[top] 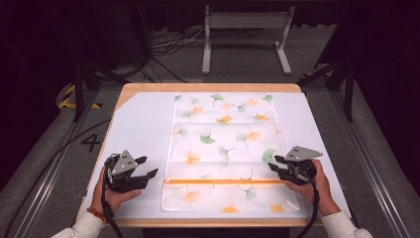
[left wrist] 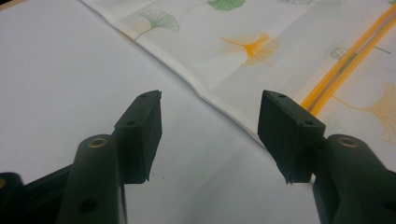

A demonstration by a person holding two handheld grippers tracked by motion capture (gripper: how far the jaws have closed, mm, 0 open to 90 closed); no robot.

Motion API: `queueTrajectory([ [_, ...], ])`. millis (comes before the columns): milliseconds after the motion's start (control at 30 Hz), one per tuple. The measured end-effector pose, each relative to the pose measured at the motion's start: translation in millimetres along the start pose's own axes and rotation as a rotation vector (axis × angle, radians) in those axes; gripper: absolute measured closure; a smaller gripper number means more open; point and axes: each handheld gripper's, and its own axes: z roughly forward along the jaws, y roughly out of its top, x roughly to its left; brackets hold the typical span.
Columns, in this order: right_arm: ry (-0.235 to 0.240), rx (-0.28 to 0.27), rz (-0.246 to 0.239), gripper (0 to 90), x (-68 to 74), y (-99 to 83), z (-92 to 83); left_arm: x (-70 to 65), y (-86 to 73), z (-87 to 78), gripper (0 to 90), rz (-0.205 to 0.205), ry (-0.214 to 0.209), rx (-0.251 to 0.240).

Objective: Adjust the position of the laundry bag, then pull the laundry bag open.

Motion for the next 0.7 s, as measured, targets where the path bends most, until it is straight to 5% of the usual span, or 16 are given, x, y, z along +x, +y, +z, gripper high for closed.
queueTrajectory([
  [267, -0.004, -0.015, 0.004, 55.7, 1.1, 1.1, 1.1, -12.9, -5.0, -2.5, 36.6, 0.019, -0.019, 0.021],
  [700, 0.008, -0.026, -0.02, 52.0, 5.8, 3.7, 1.5, -31.1, -14.8, -4.8, 27.2, -0.011, -0.055, 0.042],
])
